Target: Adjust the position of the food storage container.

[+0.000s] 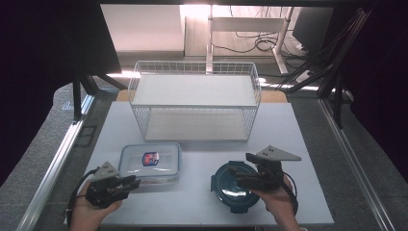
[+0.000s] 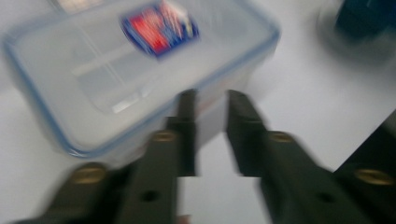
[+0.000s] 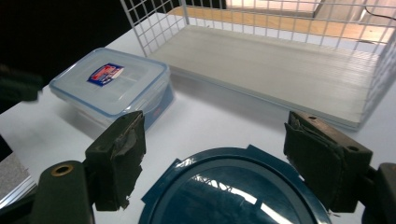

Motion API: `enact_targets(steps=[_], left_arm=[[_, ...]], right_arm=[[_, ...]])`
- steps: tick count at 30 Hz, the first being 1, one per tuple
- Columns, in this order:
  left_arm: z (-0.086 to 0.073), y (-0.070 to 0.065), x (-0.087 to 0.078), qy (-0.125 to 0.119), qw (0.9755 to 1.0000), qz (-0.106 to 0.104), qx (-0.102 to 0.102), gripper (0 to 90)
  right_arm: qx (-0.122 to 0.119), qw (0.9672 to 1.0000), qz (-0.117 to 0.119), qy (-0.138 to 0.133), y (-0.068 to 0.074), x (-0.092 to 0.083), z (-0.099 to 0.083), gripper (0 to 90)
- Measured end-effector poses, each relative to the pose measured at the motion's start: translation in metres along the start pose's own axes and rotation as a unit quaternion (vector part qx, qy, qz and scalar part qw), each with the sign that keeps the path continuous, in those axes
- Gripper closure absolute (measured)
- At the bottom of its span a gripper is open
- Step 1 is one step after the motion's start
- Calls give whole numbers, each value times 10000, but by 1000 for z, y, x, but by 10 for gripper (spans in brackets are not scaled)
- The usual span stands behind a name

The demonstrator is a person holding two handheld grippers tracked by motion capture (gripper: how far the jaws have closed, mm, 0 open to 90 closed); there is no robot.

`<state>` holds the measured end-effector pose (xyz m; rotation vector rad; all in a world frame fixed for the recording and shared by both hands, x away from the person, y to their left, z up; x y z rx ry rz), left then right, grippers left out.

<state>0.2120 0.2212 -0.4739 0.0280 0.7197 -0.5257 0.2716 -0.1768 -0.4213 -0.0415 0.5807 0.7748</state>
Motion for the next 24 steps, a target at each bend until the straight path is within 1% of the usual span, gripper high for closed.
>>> enact_targets(steps=[1,2,3,4,6,9,12,14,16,18,21,24], left_arm=[[2,2,-3,-44,10000,27,-66,574],[4,5,-7,-47,9998,101,-181,498],[6,7,-9,-54,9996,144,-251,428],[8,10,-11,-92,9992,200,-337,373],[10,13,-14,-153,9987,240,-423,308],[12,18,-16,-142,9985,328,-411,261],[12,26,-15,-123,9979,442,-464,239],[11,31,-13,-107,9974,461,-541,220],[12,35,-12,-119,9973,426,-593,200],[14,36,-12,-163,9972,355,-636,181],[16,35,-13,-225,9974,287,-615,158],[17,34,-15,-259,9974,245,-619,137]], right_arm=[[-41,10000,6,19,2,0,0,206],[-58,10000,0,31,3,0,0,205],[-80,10000,18,29,5,1,0,205],[-108,9999,14,34,6,1,0,205],[-146,9999,8,54,8,0,1,203],[-188,9998,4,61,11,-1,1,203],[-210,9997,2,82,13,-2,0,201],[-219,9997,12,88,14,-2,0,199],[-168,9998,50,88,13,-2,-1,193],[-140,9998,38,120,12,-1,-2,185],[-108,9998,31,139,13,0,-3,162],[-109,9998,97,146,16,2,-3,150]])
Point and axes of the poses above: each handheld gripper's, and its own axes: x roughly forward along the jaws, z roughly out of its top, y roughly to its left, the point moved 3 cm from there along x, roughly forward along the jaws, and after that the axes turned 3 degrees about z, right-handed, at the moved point
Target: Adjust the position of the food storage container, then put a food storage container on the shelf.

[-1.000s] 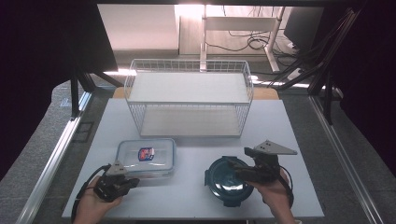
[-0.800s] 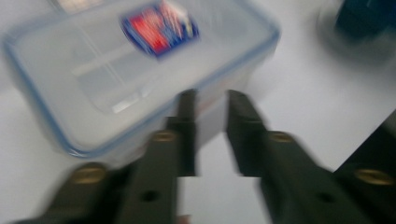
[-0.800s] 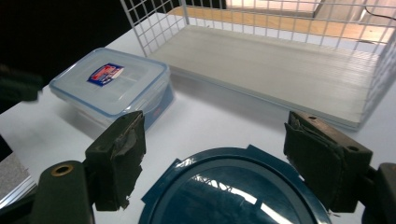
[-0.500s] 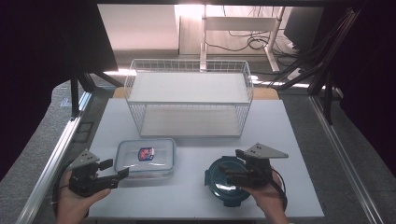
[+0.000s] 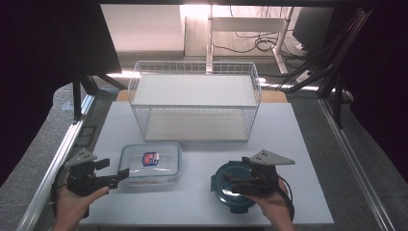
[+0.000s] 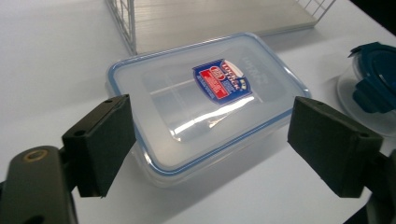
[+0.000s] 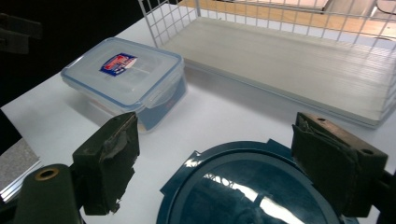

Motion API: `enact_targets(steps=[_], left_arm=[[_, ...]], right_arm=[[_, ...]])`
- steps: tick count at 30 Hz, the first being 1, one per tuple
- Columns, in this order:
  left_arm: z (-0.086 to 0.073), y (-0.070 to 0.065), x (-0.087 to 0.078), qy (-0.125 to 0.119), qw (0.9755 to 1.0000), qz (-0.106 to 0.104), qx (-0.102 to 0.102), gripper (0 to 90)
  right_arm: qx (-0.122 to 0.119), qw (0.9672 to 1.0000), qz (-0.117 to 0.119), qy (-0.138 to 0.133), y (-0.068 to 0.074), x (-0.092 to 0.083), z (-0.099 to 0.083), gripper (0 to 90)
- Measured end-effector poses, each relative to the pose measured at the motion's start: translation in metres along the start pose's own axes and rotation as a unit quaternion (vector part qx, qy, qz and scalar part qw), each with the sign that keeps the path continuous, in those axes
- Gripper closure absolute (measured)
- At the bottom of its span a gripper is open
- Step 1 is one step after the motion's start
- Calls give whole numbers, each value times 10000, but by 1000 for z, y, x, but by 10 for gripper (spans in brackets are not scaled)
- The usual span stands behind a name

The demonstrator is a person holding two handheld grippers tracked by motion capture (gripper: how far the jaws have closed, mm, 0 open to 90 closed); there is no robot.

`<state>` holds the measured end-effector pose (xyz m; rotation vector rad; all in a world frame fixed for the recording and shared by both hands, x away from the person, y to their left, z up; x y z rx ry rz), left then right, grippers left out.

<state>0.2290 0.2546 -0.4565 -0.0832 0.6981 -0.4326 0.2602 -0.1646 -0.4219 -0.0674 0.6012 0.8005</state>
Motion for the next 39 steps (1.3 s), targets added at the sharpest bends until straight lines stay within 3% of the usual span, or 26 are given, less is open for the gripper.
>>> enact_targets(steps=[6,11,14,19,21,26,33,36,38,39], left_arm=[[0,-1,0,33,9998,-116,-125,127],[2,2,-2,5,9997,-95,-204,98],[5,5,-4,1,9995,-132,-283,75],[9,9,0,193,9989,-242,-340,57],[12,11,1,209,9988,-260,-365,57],[17,17,-3,127,9988,-235,-421,63],[18,28,-1,89,9979,-279,-579,77],[19,32,0,54,9976,-309,-613,76],[20,36,1,50,9966,-386,-732,75],[20,39,3,51,9949,-527,-855,76]], right_arm=[[114,9998,187,8,5,3,1,138],[174,9997,188,-11,9,3,3,119],[253,9992,319,-19,15,4,5,102],[339,9985,437,-41,30,8,11,82],[451,9976,525,-40,41,14,15,80],[328,9972,676,-10,64,36,27,82],[622,9934,964,84,76,70,42,83],[689,9921,1015,244,81,87,46,80],[773,9903,1102,332,83,98,48,80],[773,9905,1076,358,83,102,49,81]])
Point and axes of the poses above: each handheld gripper's, and its own axes: x roughly forward along the jaws, z roughly out of its top, y roughly to its left, the point moved 3 cm from there along x, roughly forward along the jaws, and after that the axes turned 3 degrees about z, right-handed, at the moved point
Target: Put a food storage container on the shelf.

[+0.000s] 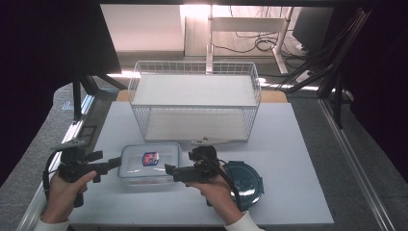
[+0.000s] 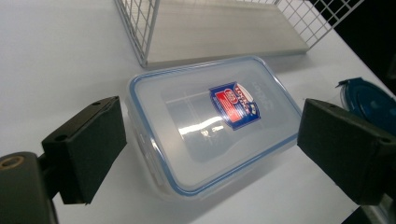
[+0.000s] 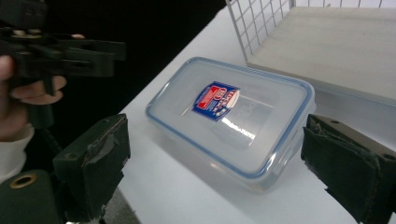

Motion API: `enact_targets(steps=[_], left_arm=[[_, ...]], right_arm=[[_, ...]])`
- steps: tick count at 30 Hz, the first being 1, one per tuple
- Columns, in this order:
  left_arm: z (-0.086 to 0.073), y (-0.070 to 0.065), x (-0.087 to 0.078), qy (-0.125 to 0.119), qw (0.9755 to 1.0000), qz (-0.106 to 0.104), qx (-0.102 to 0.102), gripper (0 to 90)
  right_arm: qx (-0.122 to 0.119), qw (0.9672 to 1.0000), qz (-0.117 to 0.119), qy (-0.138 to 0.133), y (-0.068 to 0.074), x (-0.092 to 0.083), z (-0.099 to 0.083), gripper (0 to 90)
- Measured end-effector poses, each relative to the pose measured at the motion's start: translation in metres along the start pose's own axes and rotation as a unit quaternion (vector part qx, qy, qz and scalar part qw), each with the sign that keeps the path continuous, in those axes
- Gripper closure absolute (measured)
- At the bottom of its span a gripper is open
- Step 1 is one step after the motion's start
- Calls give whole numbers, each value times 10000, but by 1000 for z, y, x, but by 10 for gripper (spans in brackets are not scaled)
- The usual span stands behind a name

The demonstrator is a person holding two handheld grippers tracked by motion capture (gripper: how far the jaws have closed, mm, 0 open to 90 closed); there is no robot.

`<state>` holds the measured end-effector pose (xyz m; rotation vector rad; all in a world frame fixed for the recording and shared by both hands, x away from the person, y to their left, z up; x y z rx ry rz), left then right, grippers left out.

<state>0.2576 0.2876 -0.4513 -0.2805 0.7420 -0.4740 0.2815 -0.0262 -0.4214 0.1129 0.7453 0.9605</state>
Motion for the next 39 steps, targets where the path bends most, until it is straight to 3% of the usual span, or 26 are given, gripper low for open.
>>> enact_targets(steps=[1,3,8,13,21,25,36,39], left_arm=[[1,2,1,21,10000,-81,-54,78],[1,5,3,68,10000,24,-35,84],[0,11,10,170,9999,-8,-21,89],[0,18,22,296,9995,36,-130,89],[-1,31,38,467,9980,-52,-424,84],[-2,34,45,550,9971,-141,-513,84],[-8,42,57,688,9948,-264,-709,84],[-10,45,61,748,9929,-424,-820,80]], right_arm=[[29,10000,-57,29,-3,6,2,83],[153,9998,-75,88,-10,16,4,92],[469,9986,-104,218,-30,31,6,113],[703,9965,-71,454,-42,48,5,116],[1013,9922,-136,711,-53,70,3,102],[1264,9884,-76,839,-60,79,2,92],[1481,9829,-162,1086,-71,94,-4,76],[1515,9816,-152,1152,-71,99,-7,74]])
Point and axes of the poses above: each handheld gripper's, and its own axes: x roughly forward along the jaws, z roughly out of its top, y roughly to its left, the point moved 3 cm from there along x, roughly forward along the jaws, and after that the axes turned 3 degrees about z, right-handed, at the moved point
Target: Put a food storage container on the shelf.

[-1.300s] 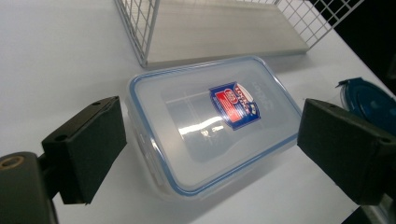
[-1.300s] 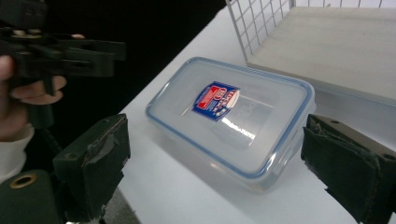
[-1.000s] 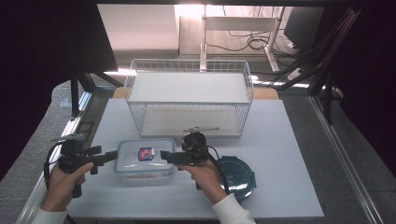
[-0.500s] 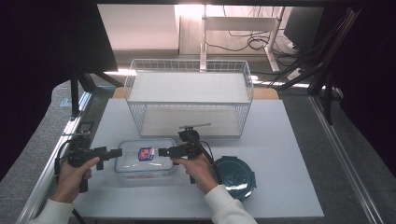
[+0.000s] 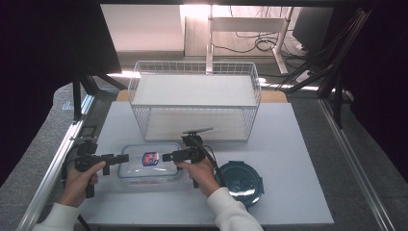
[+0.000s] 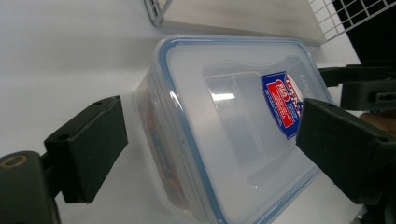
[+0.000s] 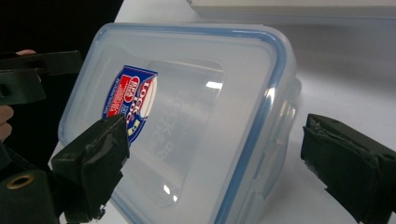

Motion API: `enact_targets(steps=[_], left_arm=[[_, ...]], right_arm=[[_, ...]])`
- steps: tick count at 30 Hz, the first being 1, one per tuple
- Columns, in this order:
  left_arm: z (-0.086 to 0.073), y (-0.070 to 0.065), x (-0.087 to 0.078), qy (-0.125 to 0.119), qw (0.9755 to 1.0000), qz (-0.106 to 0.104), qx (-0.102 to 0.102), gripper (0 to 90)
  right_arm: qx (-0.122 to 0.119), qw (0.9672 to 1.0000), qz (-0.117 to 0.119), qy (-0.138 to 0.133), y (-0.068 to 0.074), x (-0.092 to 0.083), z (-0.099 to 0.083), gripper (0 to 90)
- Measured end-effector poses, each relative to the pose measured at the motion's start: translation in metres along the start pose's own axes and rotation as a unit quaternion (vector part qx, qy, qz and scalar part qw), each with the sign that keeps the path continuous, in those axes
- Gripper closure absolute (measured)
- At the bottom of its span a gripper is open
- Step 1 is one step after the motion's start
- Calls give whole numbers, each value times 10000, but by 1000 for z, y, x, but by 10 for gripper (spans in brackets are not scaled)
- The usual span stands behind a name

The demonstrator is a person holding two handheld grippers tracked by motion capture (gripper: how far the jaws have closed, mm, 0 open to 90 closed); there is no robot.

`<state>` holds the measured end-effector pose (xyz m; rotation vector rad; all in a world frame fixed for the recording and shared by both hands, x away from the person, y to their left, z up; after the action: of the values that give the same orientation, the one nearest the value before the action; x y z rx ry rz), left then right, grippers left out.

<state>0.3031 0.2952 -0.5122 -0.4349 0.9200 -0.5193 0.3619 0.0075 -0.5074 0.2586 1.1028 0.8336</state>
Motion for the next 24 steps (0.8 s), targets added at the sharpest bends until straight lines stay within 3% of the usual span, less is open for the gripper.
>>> enact_targets(steps=[3,8,11,17,19,24], left_arm=[[-2,1,4,86,10000,-14,-9,76],[-5,1,11,211,9996,-182,-92,77],[-7,2,15,292,9988,-336,-211,78],[-14,3,21,553,9972,-393,-329,117],[-16,2,22,603,9966,-433,-350,144],[-15,1,21,587,9971,-256,-402,205]], right_arm=[[38,10000,7,21,-2,4,-1,73],[174,9996,112,176,-3,13,-4,69],[216,9995,59,223,-3,18,-6,69],[433,9984,170,319,-5,20,-8,72],[538,9978,196,338,-5,19,-8,88],[626,9975,218,233,-6,9,-9,215]])
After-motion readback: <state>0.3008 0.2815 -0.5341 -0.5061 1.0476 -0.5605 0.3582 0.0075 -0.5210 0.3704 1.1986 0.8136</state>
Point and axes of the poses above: each handheld gripper's, and its own axes: x roughly forward along the jaws, z roughly out of its top, y roughly to its left, the point moved 3 cm from there along x, roughly forward along the jaws, and after that the axes turned 3 degrees about z, right-handed, at the moved point
